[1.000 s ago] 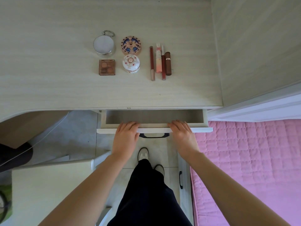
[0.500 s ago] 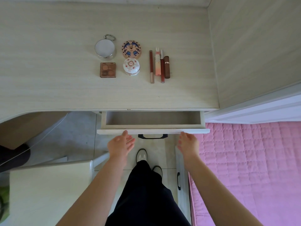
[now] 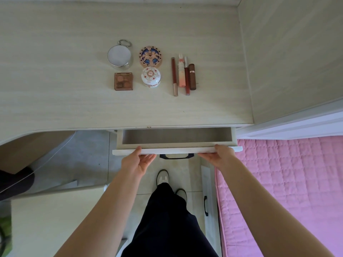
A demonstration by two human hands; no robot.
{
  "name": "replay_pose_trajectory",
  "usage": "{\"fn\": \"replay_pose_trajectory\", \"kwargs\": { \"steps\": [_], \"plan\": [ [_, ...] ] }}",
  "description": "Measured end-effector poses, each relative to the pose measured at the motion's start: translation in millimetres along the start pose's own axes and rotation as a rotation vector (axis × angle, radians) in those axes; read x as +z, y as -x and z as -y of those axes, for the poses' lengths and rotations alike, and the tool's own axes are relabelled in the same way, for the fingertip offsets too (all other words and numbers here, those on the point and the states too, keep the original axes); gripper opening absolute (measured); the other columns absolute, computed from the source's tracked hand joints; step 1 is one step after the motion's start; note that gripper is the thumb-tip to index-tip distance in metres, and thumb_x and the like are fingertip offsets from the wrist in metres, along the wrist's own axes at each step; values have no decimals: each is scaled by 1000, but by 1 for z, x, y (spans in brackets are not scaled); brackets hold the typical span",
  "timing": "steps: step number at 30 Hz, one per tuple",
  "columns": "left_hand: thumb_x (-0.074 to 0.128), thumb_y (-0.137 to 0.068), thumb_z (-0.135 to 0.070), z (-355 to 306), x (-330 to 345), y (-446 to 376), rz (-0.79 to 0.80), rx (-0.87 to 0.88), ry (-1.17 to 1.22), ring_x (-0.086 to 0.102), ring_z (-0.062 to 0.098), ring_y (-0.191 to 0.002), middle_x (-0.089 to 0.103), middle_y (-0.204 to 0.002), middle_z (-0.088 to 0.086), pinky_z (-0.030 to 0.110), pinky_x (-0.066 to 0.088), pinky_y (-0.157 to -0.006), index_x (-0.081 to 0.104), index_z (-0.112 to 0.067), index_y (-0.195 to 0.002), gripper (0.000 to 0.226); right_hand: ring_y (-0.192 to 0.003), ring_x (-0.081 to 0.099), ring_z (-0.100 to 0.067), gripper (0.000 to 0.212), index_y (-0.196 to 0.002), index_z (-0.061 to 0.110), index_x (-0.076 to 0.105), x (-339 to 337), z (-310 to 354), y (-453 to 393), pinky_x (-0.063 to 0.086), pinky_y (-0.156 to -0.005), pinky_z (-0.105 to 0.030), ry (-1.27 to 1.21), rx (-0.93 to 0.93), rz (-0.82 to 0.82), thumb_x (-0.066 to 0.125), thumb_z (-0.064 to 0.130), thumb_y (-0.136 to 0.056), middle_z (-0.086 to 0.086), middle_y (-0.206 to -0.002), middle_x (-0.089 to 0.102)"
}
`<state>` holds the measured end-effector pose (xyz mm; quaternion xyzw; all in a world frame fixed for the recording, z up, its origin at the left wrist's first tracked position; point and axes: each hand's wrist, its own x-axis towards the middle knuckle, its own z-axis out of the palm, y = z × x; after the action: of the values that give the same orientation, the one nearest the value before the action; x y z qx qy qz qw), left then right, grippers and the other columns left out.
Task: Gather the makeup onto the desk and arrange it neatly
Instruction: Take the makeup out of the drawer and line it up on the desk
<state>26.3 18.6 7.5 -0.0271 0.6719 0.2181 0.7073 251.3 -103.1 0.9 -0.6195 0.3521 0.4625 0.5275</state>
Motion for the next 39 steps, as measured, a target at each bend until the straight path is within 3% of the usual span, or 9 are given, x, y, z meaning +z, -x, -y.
{"fn": "replay_pose_trajectory", "kwargs": {
  "steps": [5, 13, 18, 21, 24, 28, 32, 36, 39],
  "plan": [
    [55, -95, -6, -2, 7, -4, 1, 25, 15, 67, 35, -89, 65, -103, 23, 50, 55, -77, 54, 5, -113, 21, -92, 63, -46, 16, -113, -2, 46, 2, 7, 0, 55, -73, -56, 83, -40, -14, 46, -1, -96, -28, -111, 59],
    [50, -98, -8, -10, 26, -12, 2, 38, 115, 60, 36, -92, 60, -88, 19, 52, 52, -76, 53, 2, -95, 11, -97, 64, -47, 17, -113, -1, 47, 18, 15, -2, 53, -63, -51, 64, -84, 26, 48, 1, -97, -29, -112, 61],
    [41, -102, -11, -17, 37, -20, 16, 27, 142, 57, 34, -91, 57, -92, 19, 53, 49, -82, 50, 1, -88, 21, -101, 62, -46, 19, -110, -7, 48, 28, 22, -5, 51, -68, -55, 20, -87, 28, 36, -10, -96, -30, -103, 58],
    [39, -103, -14, -21, 40, -23, 27, 18, 136, 54, 36, -97, 57, -102, 21, 52, 47, -87, 50, 3, -87, 26, -77, 63, -42, 16, -103, -7, 48, 32, 25, -8, 52, -76, -57, 26, -82, 9, 35, -12, -95, -29, -90, 58],
    [39, -103, -14, -24, 41, -23, 24, 7, 129, 55, 37, -108, 55, -111, 22, 52, 47, -89, 51, 3, -87, 26, -71, 62, -41, 17, -109, -8, 46, 34, 27, -9, 51, -67, -55, 41, -79, -7, 35, -9, -97, -31, -96, 57],
    [39, -103, -12, -25, 44, -22, 26, -5, 163, 53, 34, -120, 55, -116, 20, 53, 45, -93, 50, 1, -88, 23, -91, 63, -47, 26, -117, -7, 47, 36, 30, -11, 51, -64, -55, 28, -84, -36, 33, -11, -96, -30, -104, 56],
    [40, -103, -12, -26, 48, -20, 35, 4, 182, 51, 33, -124, 60, -101, 17, 54, 43, -95, 49, 1, -85, 24, -104, 61, -47, 29, -117, -7, 47, 40, 31, -12, 51, -64, -55, 36, -90, -58, 29, -12, -96, -29, -104, 56],
    [34, -104, -15, -30, 51, -25, 50, 16, 151, 48, 39, -126, 49, -136, 19, 53, 41, -96, 48, 3, -121, 28, -102, 62, -45, 28, -111, -2, 45, 44, 34, -21, 50, -61, -54, 62, -80, -50, 20, -3, -100, -25, -89, 59],
    [33, -105, -14, -31, 49, -24, 49, 9, 100, 53, 40, -121, 49, -137, 19, 50, 44, -89, 41, 4, -132, 34, -101, 62, -44, 40, -128, -2, 42, 43, 38, -33, 51, -72, -58, 76, -76, -43, 14, 2, -100, -25, -114, 59]
  ]
}}
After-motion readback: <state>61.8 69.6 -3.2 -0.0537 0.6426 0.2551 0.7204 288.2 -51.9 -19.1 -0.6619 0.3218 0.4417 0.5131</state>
